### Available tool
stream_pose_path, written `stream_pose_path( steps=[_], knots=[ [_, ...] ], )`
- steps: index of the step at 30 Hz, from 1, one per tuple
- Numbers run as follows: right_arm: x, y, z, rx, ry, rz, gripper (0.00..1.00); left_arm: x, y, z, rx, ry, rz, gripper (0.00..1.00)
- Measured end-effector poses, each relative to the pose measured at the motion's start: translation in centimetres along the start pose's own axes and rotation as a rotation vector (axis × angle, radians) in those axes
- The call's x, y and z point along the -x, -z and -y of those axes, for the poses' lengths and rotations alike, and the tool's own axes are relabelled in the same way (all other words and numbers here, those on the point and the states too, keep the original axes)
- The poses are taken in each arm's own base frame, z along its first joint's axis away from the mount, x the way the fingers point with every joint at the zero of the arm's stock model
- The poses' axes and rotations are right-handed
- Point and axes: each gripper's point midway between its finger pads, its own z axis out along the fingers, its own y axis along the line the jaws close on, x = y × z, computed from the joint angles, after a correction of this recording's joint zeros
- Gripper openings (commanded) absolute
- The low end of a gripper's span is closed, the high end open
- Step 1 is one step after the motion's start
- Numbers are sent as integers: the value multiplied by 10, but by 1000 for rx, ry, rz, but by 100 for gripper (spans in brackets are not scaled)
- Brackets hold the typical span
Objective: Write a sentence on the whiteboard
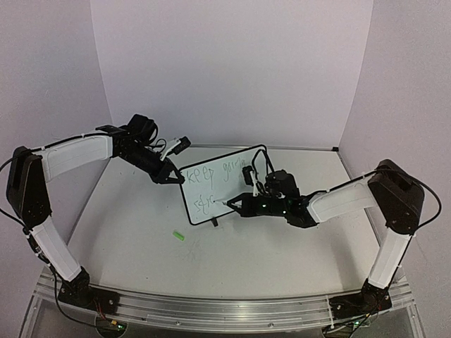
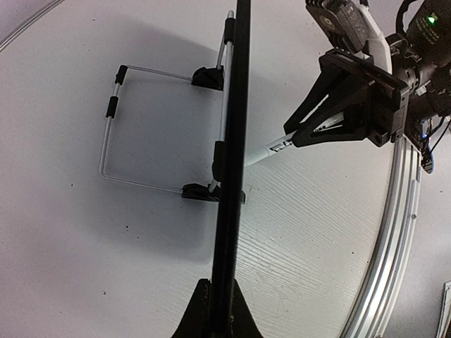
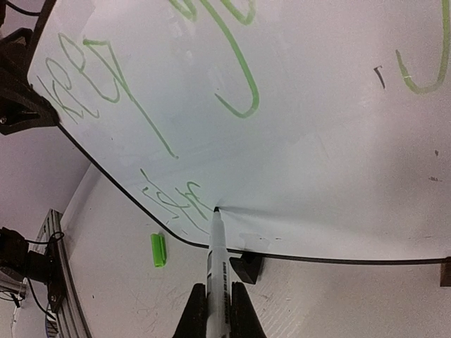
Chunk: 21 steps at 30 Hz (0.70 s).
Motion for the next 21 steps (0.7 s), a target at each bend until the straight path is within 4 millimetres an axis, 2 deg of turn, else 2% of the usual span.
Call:
stream_pose_path(
  steps=[21],
  knots=[
    [7,0,-5,11,17,10,0,0,0,0,0,0,0,0]
  ],
)
